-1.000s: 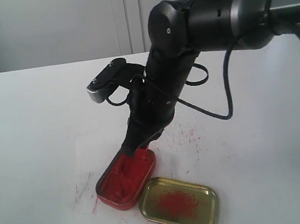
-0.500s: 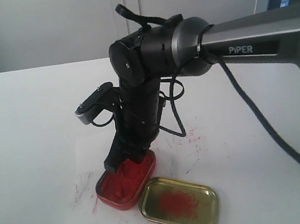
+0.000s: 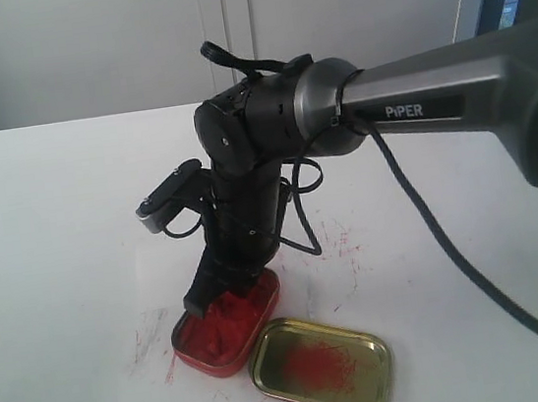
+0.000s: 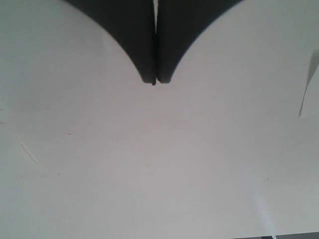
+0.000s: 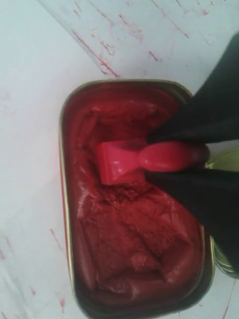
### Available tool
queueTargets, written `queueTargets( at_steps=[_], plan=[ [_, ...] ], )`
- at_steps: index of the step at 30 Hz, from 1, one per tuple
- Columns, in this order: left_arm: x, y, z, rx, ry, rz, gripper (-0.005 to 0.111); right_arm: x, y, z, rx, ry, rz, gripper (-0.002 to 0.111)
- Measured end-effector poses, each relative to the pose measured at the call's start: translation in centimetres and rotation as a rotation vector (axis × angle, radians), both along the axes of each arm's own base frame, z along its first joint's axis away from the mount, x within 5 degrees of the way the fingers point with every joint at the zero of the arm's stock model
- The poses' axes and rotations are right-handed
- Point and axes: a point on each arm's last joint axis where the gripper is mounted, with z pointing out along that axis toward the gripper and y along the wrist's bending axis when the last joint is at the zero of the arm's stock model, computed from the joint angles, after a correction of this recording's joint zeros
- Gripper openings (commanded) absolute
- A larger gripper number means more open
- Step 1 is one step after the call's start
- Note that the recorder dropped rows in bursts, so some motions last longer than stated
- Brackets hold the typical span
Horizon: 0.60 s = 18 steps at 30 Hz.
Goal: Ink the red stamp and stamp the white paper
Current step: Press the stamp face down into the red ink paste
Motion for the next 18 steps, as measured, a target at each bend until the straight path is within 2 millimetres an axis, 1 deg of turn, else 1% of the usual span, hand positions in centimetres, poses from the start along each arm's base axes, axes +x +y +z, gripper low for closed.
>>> queueTargets(
  at_steps=[4, 10, 18],
  plan=[
    [0.0, 0.0, 0.0, 0.0, 0.0, 0.0, 0.0, 0.14, 0.11, 0.04, 0.013, -0.016, 0.0, 0.0],
    [0.0, 0.0, 0.0, 0.0, 0.0, 0.0, 0.0, 0.25, 0.18, -0.72, 0.002, -0.008, -0.001, 0.0],
    [0.0, 0.0, 0.0, 0.0, 0.0, 0.0, 0.0, 0.4, -0.01, -0.74, -0.016, -0.021, -0.025, 0.0]
  ],
)
